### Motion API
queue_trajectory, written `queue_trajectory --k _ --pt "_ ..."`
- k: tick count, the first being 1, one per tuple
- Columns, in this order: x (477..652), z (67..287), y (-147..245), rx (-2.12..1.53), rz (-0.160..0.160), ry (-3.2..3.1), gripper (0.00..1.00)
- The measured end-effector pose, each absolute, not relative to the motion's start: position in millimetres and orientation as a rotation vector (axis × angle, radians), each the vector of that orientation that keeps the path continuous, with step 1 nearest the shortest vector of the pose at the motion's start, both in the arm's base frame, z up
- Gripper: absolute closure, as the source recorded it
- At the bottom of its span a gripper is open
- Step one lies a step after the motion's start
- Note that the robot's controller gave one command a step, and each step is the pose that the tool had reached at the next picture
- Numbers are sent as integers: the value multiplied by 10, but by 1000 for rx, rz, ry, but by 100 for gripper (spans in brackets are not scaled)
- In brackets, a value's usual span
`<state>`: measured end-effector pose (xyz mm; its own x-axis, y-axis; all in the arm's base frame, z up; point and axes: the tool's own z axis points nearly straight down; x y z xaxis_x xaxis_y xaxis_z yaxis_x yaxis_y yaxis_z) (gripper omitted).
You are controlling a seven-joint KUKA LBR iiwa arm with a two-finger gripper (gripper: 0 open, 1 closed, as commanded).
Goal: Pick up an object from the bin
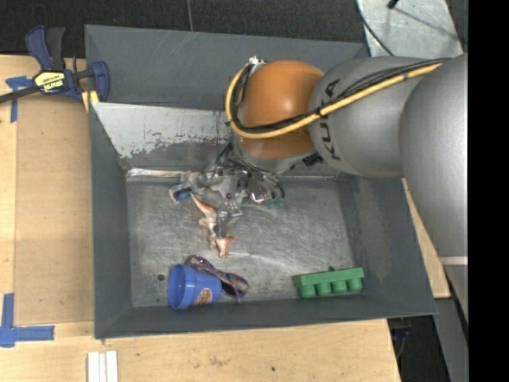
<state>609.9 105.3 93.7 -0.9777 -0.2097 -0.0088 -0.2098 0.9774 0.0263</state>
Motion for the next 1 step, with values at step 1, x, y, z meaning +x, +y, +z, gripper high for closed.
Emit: queue_trajectory --k 1 --pt "6099 937 1052 -330 43 3118 100"
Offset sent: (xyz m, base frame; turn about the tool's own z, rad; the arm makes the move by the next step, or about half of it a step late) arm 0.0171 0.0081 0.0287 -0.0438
